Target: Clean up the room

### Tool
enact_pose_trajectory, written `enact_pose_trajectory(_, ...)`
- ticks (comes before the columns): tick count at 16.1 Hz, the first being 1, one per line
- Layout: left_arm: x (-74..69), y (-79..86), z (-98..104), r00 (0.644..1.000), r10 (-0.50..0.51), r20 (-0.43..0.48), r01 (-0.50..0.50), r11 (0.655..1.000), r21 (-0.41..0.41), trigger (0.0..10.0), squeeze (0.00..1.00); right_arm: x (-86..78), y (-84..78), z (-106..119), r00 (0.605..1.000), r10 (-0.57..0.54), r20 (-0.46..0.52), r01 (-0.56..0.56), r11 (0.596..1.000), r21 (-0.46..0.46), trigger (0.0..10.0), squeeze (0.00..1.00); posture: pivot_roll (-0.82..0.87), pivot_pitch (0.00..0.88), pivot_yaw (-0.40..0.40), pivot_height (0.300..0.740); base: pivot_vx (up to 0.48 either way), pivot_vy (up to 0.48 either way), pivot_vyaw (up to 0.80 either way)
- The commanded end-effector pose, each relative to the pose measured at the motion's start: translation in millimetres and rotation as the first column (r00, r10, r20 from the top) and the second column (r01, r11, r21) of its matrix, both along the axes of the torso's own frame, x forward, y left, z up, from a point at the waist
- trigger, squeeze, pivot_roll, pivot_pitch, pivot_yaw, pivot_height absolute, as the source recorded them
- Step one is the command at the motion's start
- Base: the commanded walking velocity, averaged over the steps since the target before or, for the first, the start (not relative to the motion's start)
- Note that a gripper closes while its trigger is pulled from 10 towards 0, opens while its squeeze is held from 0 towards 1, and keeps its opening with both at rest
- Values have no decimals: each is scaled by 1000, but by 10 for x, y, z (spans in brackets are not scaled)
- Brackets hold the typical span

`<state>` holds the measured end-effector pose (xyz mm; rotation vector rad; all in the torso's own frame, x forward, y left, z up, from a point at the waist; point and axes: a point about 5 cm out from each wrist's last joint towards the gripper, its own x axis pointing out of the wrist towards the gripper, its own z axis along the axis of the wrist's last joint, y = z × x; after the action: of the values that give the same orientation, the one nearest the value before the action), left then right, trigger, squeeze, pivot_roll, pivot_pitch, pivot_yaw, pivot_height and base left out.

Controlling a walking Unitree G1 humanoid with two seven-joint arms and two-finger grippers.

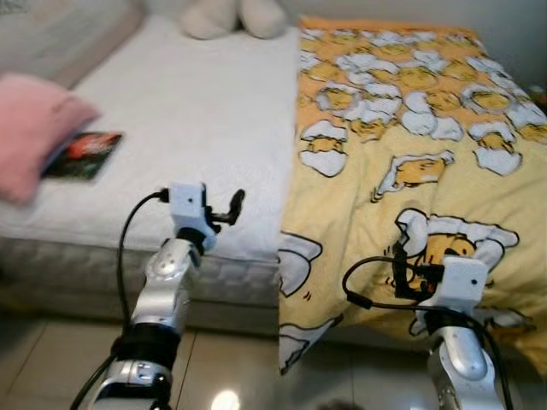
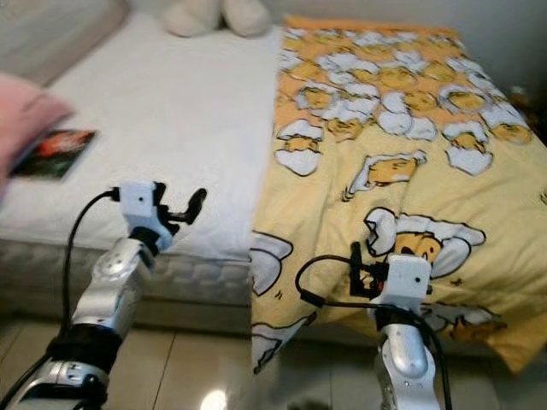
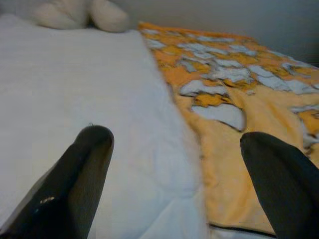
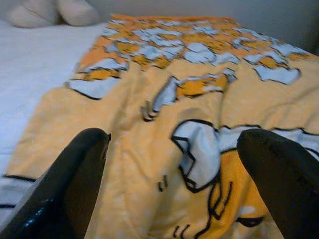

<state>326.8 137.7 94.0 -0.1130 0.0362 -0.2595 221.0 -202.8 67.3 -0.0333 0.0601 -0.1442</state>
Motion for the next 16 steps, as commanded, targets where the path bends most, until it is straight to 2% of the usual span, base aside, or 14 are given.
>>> enact_pose_trajectory(1,21,-108,23,999,-41,5,41,999,4,10000,0,-13,-84,36,1000,-30,9,30,999,-16,10000,0,-58,21,18,739,446,0,0)
enact_pose_trajectory(2,16,-142,22,998,-63,5,63,998,8,10000,0,-13,-91,36,999,-35,10,35,999,-16,10000,0,-59,21,18,739,461,0,0)
enact_pose_trajectory(4,17,-184,5,997,-81,-8,81,996,19,10000,0,-3,-100,42,999,-45,12,45,999,-22,10000,0,-61,19,19,739,0,0,0)
enact_pose_trajectory(11,32,-206,-19,996,-81,-26,82,996,19,10000,0,27,-121,55,999,-42,16,43,999,-31,10000,0,-61,14,17,739,0,-42,0)
enact_pose_trajectory(14,47,-145,42,1000,-25,12,25,999,-23,10000,0,60,-270,229,987,-121,111,126,991,-44,10000,0,-65,13,18,739,0,-325,0)
enact_pose_trajectory(16,43,-144,60,999,-28,20,28,999,-20,10000,0,111,-318,278,986,-115,119,122,991,-59,10000,0,-66,12,20,739,0,-240,0)
